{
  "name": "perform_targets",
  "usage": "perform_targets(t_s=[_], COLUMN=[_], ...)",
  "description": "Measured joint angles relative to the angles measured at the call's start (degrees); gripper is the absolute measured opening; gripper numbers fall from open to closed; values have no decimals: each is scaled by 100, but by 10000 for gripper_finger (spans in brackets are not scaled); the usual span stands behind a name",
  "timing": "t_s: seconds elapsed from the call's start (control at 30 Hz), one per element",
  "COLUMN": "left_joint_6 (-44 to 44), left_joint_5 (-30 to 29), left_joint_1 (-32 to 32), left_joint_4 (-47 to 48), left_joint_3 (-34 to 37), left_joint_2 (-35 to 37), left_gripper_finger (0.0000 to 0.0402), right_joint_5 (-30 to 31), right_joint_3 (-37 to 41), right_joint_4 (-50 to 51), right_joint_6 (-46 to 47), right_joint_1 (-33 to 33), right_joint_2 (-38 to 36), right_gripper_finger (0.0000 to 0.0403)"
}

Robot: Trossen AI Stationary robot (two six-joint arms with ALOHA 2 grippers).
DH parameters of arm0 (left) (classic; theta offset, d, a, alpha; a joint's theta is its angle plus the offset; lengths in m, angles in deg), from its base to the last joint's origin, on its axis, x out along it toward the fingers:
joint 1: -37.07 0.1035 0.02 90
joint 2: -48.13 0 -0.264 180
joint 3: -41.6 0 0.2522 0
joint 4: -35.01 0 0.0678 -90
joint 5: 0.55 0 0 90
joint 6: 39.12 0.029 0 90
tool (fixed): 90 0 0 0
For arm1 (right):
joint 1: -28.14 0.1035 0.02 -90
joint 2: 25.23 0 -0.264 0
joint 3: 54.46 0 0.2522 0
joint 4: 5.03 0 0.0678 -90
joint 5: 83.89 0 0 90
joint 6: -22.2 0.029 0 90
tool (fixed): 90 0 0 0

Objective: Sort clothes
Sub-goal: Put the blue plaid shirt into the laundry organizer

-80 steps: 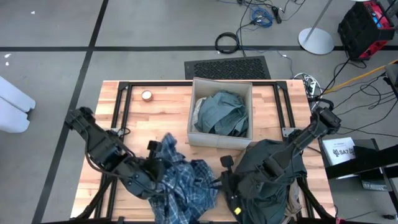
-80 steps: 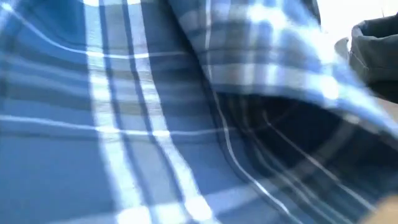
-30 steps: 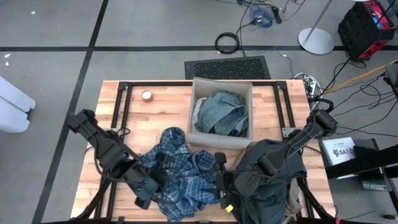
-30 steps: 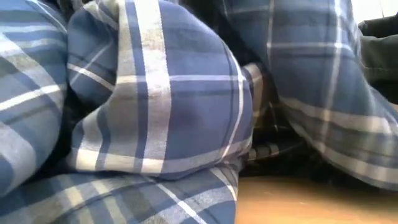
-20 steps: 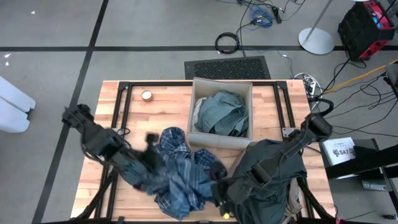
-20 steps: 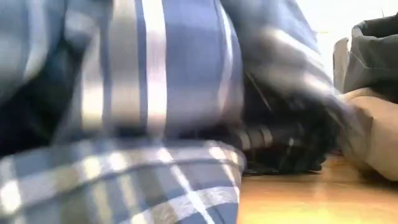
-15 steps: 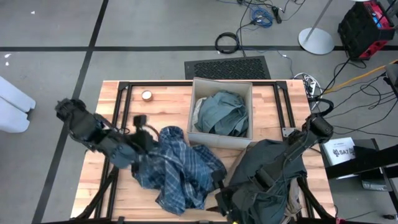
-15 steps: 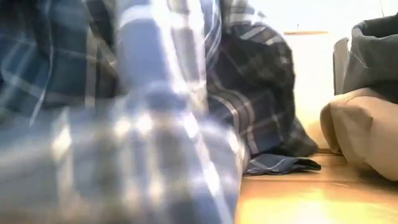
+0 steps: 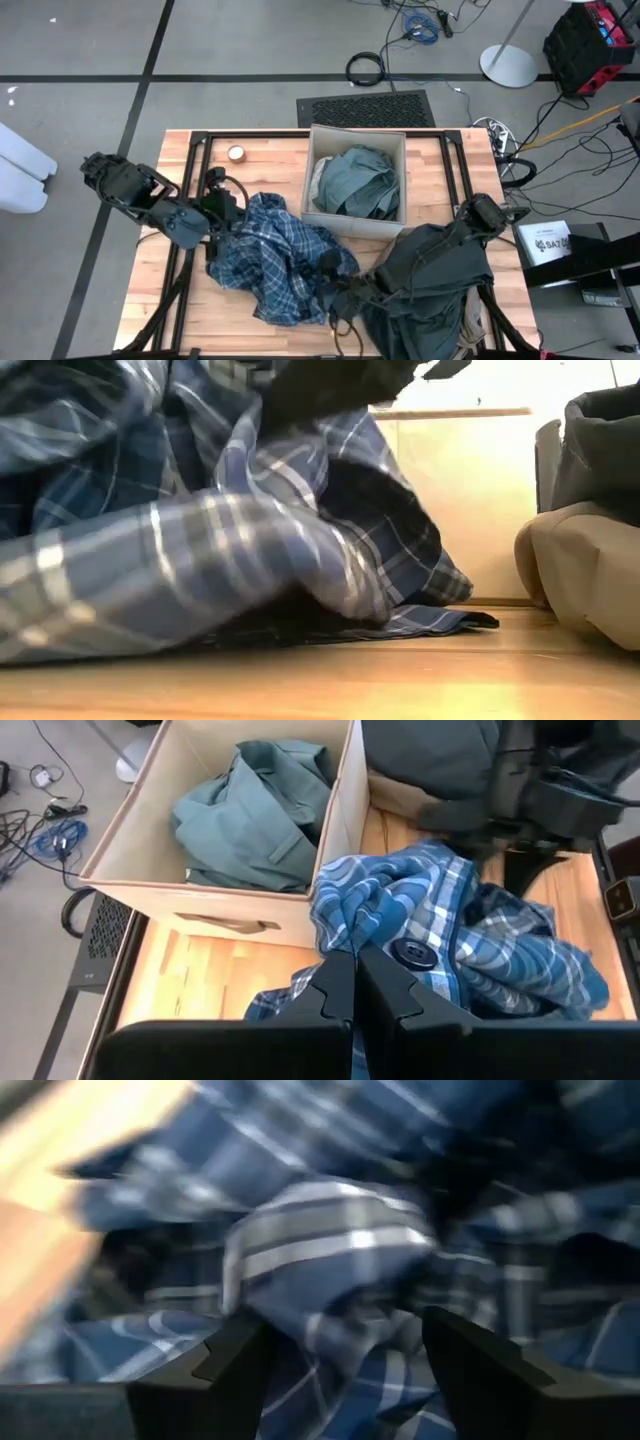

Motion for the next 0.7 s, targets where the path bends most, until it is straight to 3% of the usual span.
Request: perform_targets(t_s=[0.13, 0.23, 0.3, 0.4, 0.47, 0.53, 0.7], left_joint_6=[59, 54, 55, 53, 53, 47, -97], left_joint_5=[76, 123, 132, 211, 260, 279, 447], left_joint_1=[40, 40, 40, 40, 40, 38, -117], left_joint_4=[-3, -9, -10, -10, -9, -9, -155], left_joint_3=[8, 11, 11, 15, 15, 15, 169], left_joint_2=[-2, -5, -22, -31, -31, -30, -92], left_gripper_finger=[2, 2, 2, 2, 2, 2, 2], right_joint_5=[28, -37, -302, -664, -846, -884, -776], right_joint_3=[-9, -7, -7, -7, -7, -29, -599], right_joint_4=[5, 25, 41, 43, 47, 170, 1604], right_joint_6=[132, 488, 629, 756, 701, 750, 1046], right_joint_1=[-212, -319, -334, -294, -215, -115, 313], right_joint_2=[257, 440, 503, 530, 449, 282, -352], right_gripper_finger=[238, 208, 160, 54, 16, 12, 1])
